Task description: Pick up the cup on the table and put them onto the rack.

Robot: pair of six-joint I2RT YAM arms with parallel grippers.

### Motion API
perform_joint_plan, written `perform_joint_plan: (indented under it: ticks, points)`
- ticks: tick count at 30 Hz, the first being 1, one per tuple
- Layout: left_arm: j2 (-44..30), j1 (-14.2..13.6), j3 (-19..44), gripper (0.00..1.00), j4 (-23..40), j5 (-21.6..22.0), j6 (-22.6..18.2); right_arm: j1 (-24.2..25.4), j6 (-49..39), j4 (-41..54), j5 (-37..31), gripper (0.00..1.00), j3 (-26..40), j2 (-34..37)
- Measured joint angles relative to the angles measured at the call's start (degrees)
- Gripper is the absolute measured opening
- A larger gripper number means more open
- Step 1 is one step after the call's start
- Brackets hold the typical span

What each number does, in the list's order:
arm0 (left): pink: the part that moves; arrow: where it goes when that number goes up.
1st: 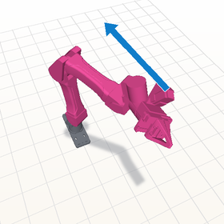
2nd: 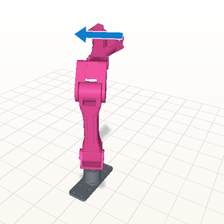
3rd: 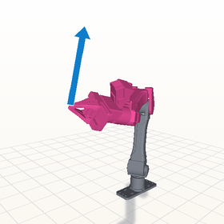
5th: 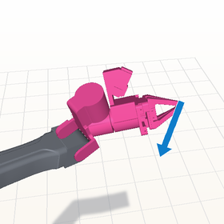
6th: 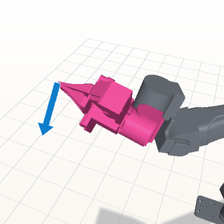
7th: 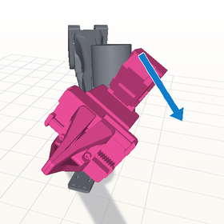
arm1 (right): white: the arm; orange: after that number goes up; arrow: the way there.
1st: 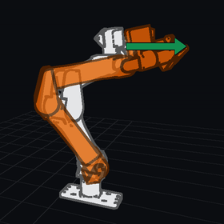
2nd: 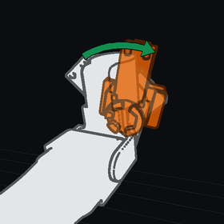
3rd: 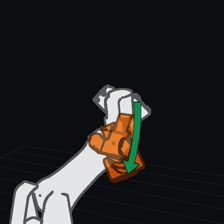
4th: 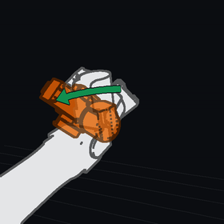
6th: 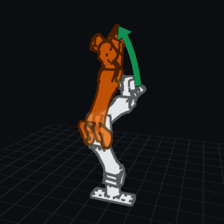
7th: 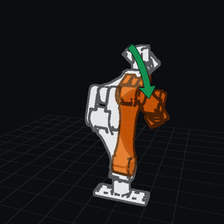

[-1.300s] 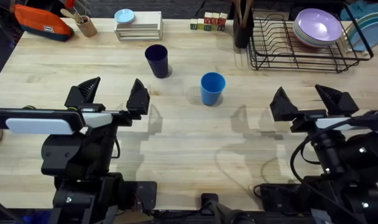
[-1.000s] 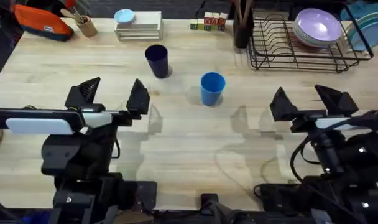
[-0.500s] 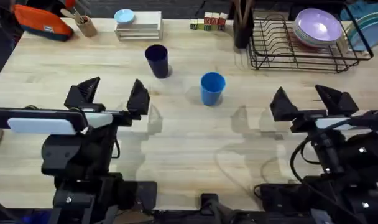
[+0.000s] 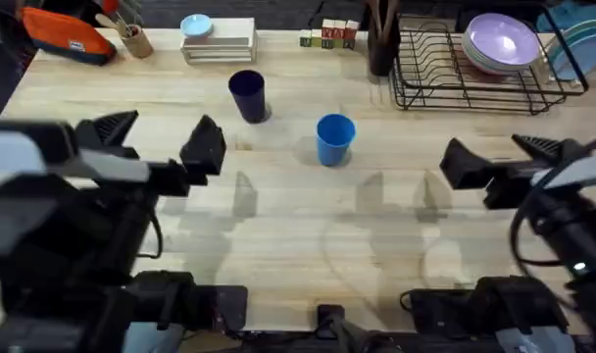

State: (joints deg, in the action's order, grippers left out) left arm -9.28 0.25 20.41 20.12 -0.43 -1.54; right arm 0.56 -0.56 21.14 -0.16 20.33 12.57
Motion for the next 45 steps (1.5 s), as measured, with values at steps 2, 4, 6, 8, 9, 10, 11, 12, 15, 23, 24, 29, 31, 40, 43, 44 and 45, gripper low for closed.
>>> perform_joint_plan:
  ticks: [2, 4, 6, 8, 9, 10, 11, 12, 15, 23, 24, 29, 31, 40, 43, 44, 45]
  points:
    - [-4.23, 0.0, 4.07, 0.994, 1.69, 0.0, 0.0, 0.0, 0.07, 1.81, 0.0, 0.993, 4.0, 4.13]
    - [-9.09, 0.0, 8.53, 0.994, 3.16, 0.0, -0.01, 0.0, 0.09, 3.9, 0.0, 0.993, 8.64, 9.13]
    - [-13.63, 0.0, 12.96, 0.993, 4.78, 0.0, -0.02, 0.0, 0.09, 6.31, 0.02, 0.993, 13.81, 14.43]
    - [-18.01, 0.0, 17.51, 0.993, 6.5, 0.0, -0.02, 0.0, 0.09, 8.73, 0.04, 0.993, 18.91, 19.5]
    - [-20.31, 0.0, 20.0, 0.993, 7.52, 0.0, -0.02, 0.0, 0.08, 9.89, 0.17, 0.993, 21.59, 22.0]
    - [-22.83, 0.0, 22.83, 0.993, 8.92, -0.02, -0.02, 0.02, 0.08, 11.11, 0.41, 0.993, 24.5, 24.57]
    - [-24.69, 0.0, 24.91, 0.993, 9.88, -0.02, 0.0, 0.02, 0.09, 12.39, 0.73, 0.993, 27.15, 26.8]
    - [-26.91, 0.0, 27.47, 0.993, 11.16, -0.02, -0.02, 0.02, 0.11, 13.95, 1.14, 0.993, 30.26, 29.34]
    - [-32.3, 0.0, 34.2, 0.993, 15.51, -0.02, -0.02, 0.04, 0.09, 18.2, 1.97, 0.993, 38.52, 35.75]
    - [-44.7, 0.0, 49.47, 0.993, 25.89, -0.04, -0.02, 0.04, 0.09, 29.53, 2.84, 0.993, 53.63, 48.83]
    - [-46.08, 0.0, 50.97, 0.993, 26.99, -0.04, -0.02, 0.04, 0.09, 29.92, 2.84, 0.993, 54.36, 49.91]
    - [-51.41, 0.0, 55.15, 0.993, 29.98, -0.03, -0.02, 0.04, 0.09, 30.33, 2.84, 0.993, 54.96, 52.25]
    - [-52.79, 0.0, 55.47, 0.993, 30.32, -0.04, -0.02, 0.04, 0.09, 30.31, 2.84, 0.993, 54.96, 52.31]
    - [-54.03, 0.0, 55.47, 0.993, 30.73, -0.04, -0.02, 0.06, 0.11, 30.65, 2.84, 0.993, 54.98, 52.31]
    - [-54.03, 0.0, 55.47, 0.993, 30.71, -0.04, -0.02, 0.07, 0.37, 30.38, 3.68, 0.993, 54.98, 52.31]
    - [-54.03, 0.0, 55.47, 0.994, 30.73, -0.04, -0.04, 0.11, 0.55, 30.08, 4.67, 0.993, 54.98, 52.31]
    - [-54.03, 0.0, 55.47, 0.994, 30.72, -0.04, -0.02, 0.11, 0.75, 29.78, 5.68, 0.993, 54.98, 52.32]
